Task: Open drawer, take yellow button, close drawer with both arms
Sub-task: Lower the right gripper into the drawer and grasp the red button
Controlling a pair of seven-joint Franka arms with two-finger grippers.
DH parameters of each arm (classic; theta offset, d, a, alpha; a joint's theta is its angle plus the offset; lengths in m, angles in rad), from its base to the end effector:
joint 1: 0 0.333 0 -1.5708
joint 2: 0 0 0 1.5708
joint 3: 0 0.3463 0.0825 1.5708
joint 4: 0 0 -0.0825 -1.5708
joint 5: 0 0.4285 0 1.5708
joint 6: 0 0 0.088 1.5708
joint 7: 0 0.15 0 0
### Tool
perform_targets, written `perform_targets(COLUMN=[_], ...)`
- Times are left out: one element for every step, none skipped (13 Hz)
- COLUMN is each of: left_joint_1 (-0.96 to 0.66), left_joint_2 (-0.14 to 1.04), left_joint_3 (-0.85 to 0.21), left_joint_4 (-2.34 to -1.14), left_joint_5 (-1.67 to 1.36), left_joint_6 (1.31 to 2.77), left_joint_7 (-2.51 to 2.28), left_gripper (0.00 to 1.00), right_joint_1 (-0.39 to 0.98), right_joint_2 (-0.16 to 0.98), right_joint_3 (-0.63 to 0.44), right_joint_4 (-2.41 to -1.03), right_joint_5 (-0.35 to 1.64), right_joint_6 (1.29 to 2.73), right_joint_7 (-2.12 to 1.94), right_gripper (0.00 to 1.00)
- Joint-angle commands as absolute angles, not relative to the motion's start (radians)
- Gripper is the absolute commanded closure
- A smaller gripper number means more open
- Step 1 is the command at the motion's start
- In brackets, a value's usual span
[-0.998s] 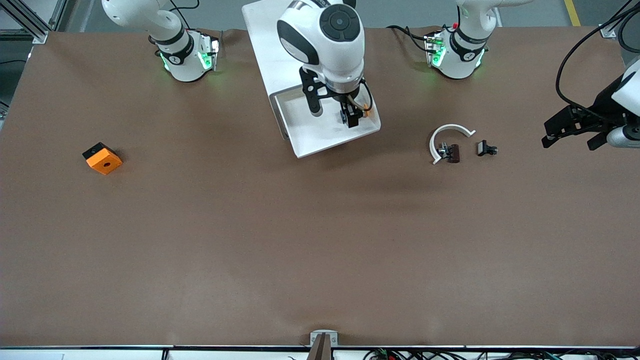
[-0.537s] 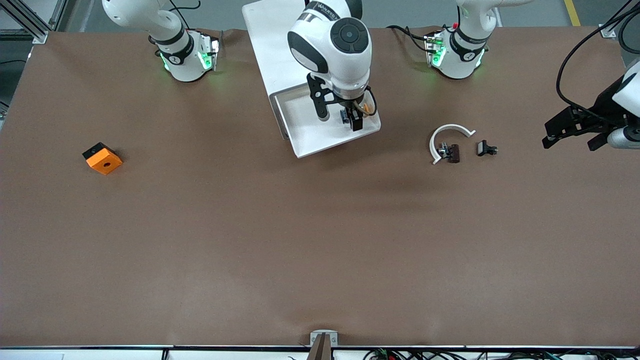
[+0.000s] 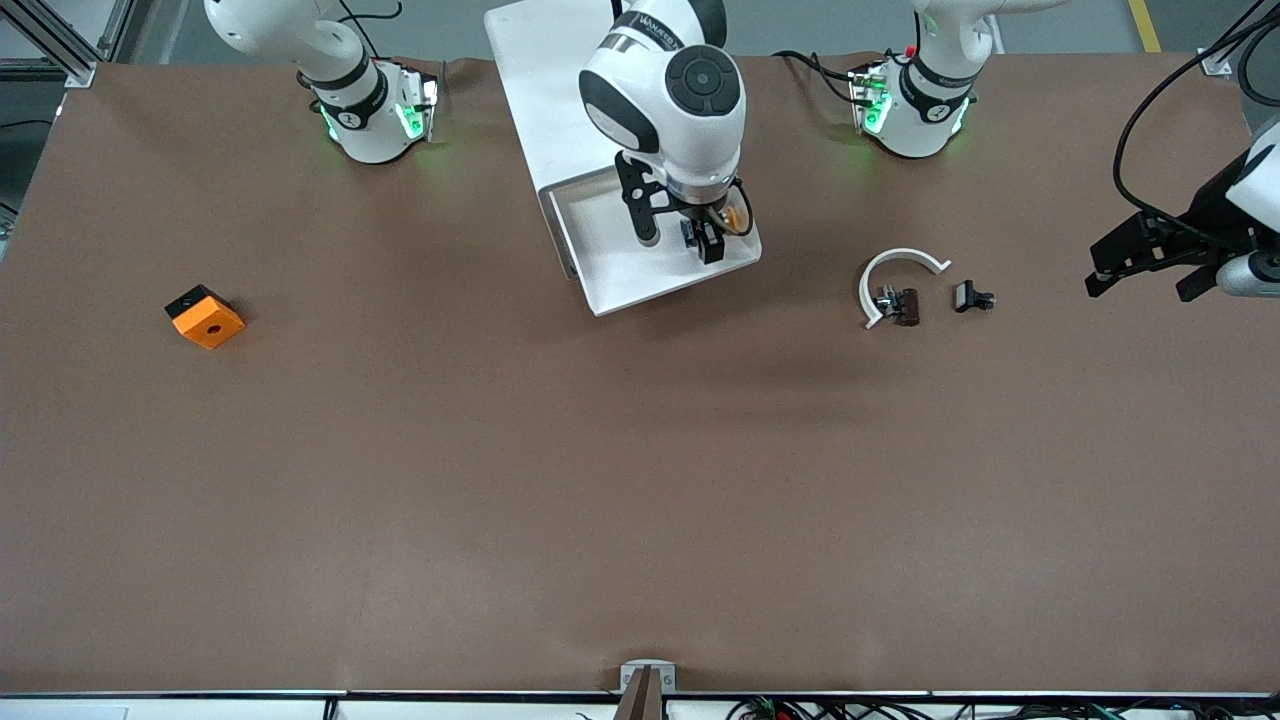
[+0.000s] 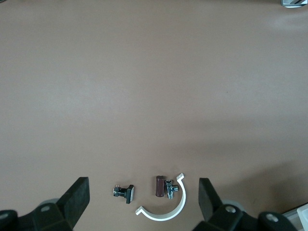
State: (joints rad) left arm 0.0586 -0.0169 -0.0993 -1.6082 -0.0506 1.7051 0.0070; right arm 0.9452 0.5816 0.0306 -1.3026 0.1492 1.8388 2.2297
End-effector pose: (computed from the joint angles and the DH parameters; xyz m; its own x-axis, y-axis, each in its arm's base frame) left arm 0.6104 -0.0322 0.6154 0.9927 -0.0408 0.1137 -0.0465 -0.9978 0.0481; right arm 0.4226 0.6484 0.3713 0.2587 -0.9613 -0.0952 -0.9533 -0.2699 0.1352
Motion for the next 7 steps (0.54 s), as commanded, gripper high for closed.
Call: perform_targets(left_joint_1=[0.06, 0.06, 0.06, 0.06, 0.058, 0.06, 0.06], left_joint_2=[-0.005, -0.006, -0.006, -0.006, -0.006, -0.005, -0.005], left_joint_3=[-0.103, -0.103, -0.103, -0.103, -0.103, -0.103, -0.103], left_joint_4=[-1.583, -1.582, -1.583, -1.582, -1.582, -1.583, -1.582], left_joint_5=[-0.029, -0.029, -0.029, -0.029, -0.029, -0.029, -0.029], left_joint_6=[1.695, 1.695, 1.695, 1.695, 1.695, 1.695, 1.695], left_joint_7=[0.011, 0.011, 0.011, 0.011, 0.011, 0.011, 0.011], left_gripper=[0.0, 0.0, 0.0, 0.0, 0.0, 0.0, 0.0], right_joint_1=[0.96, 0.96, 0.959, 0.954, 0.947, 0.945, 0.939], right_joint_2=[0.594, 0.594, 0.594, 0.591, 0.58, 0.574, 0.552], right_joint_3=[0.018, 0.018, 0.018, 0.018, 0.015, 0.009, 0.006], right_joint_4=[-1.272, -1.27, -1.27, -1.267, -1.267, -1.267, -1.267], right_joint_5=[0.135, 0.135, 0.135, 0.133, 0.136, 0.133, 0.133], right_joint_6=[1.832, 1.832, 1.832, 1.83, 1.825, 1.821, 1.804], right_joint_7=[2.232, 2.23, 2.227, 2.2, 2.165, 2.152, 2.117], right_gripper=[1.0, 1.0, 1.0, 1.0, 1.0, 1.0, 1.0])
